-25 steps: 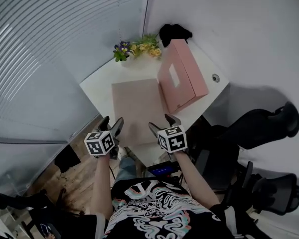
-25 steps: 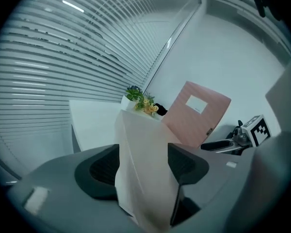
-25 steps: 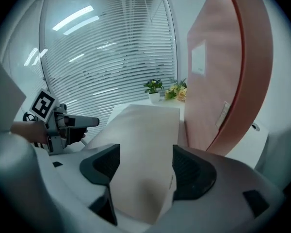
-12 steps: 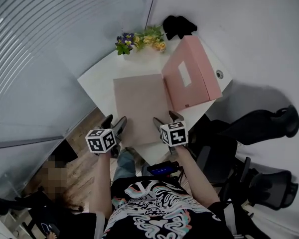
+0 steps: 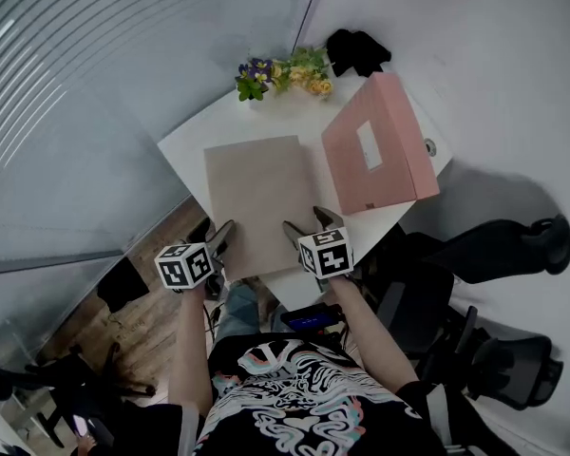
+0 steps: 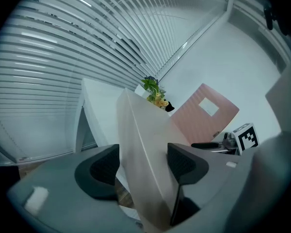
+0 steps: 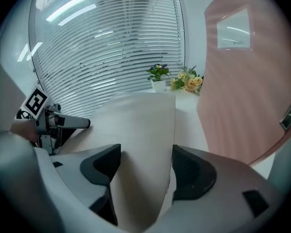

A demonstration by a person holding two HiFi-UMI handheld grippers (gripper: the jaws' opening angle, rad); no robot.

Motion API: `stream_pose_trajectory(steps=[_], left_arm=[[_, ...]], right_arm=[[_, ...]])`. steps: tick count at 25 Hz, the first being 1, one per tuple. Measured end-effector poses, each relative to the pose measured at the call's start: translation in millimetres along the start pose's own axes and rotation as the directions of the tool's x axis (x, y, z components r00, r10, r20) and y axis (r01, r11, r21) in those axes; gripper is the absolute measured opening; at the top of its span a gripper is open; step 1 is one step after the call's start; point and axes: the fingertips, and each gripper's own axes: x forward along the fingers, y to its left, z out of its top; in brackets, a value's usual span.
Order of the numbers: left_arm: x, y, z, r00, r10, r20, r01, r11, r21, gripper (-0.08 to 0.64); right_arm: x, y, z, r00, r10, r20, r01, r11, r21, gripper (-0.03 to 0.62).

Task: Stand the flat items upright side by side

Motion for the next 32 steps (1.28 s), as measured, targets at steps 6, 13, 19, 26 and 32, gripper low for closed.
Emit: stream_pose_trajectory(steps=[6, 13, 19, 26, 32], left_arm=[[-8, 17, 1, 1.000, -0.020, -0.006, 0.020, 0.996, -0.089, 0.303], [-10, 28, -1, 0.994, -0.108, 0.015, 0.108, 0.964, -0.243, 0.308], [-4, 33, -10, 0.976, -0.214, 0.050, 0.213, 0.872, -0.441, 0.324], [-9, 26, -8, 0.966, -0.260, 0.009, 0.229, 0.832, -0.505, 0.313], [-16, 19, 1, 0.967, -0.253, 0.011, 0.226, 0.844, -0.486, 0.305]], right_arm=[[11, 15, 9, 0.999, 0.040, 0.000, -0.040, 0.999, -0.024, 0.337], [17, 26, 16, 0.996, 0.084, -0.001, -0.084, 0.996, -0.031, 0.342], [23, 27, 16, 0.994, 0.108, -0.005, -0.108, 0.994, -0.022, 0.345], [21, 28, 18, 0.989, 0.146, -0.005, -0.146, 0.989, -0.004, 0.345], [21, 27, 20, 0.985, 0.172, -0.004, -0.172, 0.985, 0.020, 0.345]])
